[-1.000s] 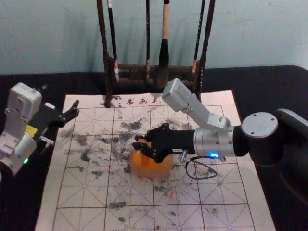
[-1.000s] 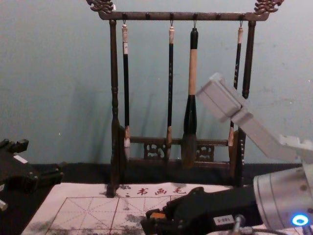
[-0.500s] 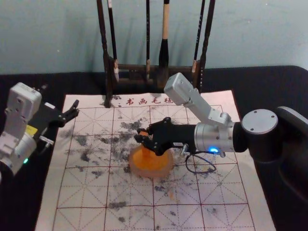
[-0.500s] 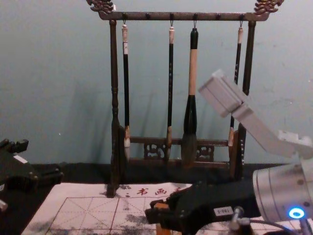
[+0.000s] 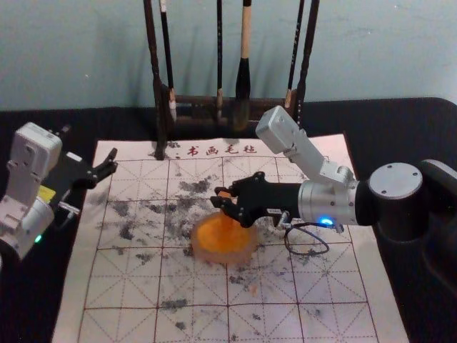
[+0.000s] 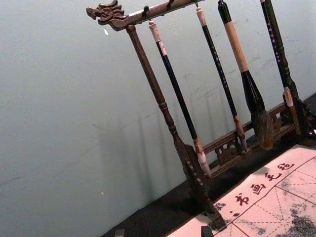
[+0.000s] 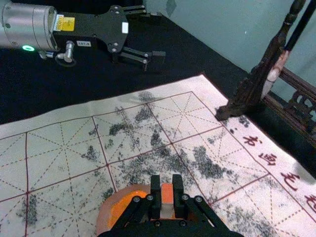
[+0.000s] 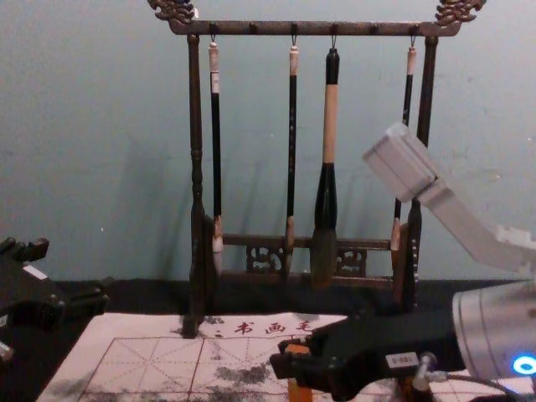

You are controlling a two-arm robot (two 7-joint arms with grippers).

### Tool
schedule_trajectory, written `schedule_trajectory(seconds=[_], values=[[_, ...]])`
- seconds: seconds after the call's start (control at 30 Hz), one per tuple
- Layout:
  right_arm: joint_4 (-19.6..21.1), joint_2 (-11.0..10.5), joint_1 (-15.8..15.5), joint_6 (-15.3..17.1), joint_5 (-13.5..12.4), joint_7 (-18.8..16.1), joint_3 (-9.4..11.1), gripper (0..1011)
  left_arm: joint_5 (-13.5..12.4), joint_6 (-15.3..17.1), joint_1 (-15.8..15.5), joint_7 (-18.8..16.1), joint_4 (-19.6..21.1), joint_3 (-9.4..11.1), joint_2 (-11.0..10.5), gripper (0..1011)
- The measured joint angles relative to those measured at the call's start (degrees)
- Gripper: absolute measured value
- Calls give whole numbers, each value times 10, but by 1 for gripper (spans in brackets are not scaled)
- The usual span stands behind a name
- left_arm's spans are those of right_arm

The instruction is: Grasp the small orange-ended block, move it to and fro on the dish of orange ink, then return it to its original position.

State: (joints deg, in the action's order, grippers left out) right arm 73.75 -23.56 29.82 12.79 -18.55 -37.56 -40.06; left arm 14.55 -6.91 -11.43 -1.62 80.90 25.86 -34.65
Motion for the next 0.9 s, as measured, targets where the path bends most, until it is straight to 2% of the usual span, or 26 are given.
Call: schedule_trajectory(seconds=[0.47, 0.9], values=[[28, -19, -21, 4, -13, -1, 11, 130, 0, 0, 0, 0, 0, 0, 0, 1001], [48, -33, -39, 6, -23, -4, 12, 130, 0, 0, 0, 0, 0, 0, 0, 1001]])
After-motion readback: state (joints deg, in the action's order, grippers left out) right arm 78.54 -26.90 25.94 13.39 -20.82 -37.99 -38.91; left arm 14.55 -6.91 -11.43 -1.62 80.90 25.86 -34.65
